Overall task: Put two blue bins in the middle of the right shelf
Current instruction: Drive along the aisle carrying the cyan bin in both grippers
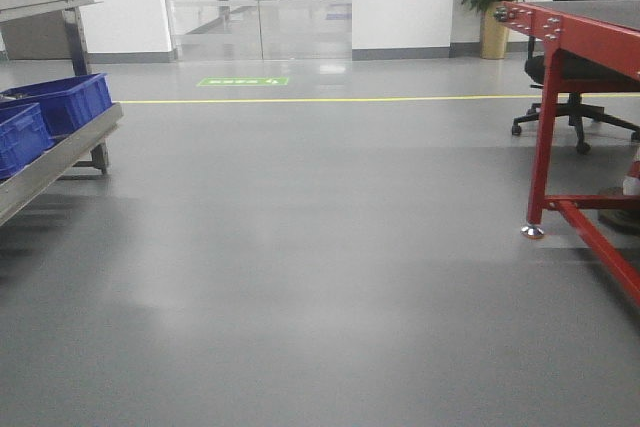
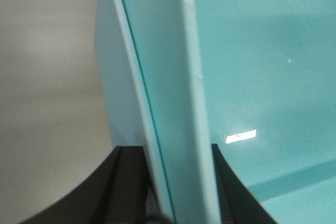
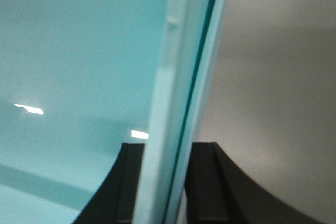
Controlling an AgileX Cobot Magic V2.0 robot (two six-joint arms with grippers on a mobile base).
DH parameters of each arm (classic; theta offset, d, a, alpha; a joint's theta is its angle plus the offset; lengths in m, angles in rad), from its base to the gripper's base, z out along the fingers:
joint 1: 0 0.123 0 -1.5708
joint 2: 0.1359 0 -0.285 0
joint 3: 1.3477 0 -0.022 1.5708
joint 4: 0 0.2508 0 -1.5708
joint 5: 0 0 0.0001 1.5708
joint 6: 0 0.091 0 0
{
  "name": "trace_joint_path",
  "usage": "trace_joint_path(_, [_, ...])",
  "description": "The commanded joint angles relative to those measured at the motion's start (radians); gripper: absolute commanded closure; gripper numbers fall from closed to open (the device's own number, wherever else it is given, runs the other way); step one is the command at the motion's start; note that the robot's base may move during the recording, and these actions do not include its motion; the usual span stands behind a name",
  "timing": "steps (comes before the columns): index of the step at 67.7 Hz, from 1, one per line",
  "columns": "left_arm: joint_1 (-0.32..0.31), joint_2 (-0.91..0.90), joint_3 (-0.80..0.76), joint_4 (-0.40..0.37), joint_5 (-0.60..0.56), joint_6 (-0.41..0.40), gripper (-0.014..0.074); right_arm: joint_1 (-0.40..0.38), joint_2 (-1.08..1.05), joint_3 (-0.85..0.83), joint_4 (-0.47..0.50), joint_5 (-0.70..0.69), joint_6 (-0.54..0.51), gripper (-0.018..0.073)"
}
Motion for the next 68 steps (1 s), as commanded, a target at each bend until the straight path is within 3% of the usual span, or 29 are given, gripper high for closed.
trace_joint_path(1, [-0.004, -0.032, -0.019, -0.049, -0.078, 0.001, 0.0707, -0.008, -0.005, -0.011, -0.048, -0.067, -0.008, 0.0713])
trace_joint_path(68, [-0.004, -0.032, -0.019, -0.049, -0.078, 0.001, 0.0707, -0.008, -0.005, -0.011, -0.048, -0.070, -0.008, 0.0713])
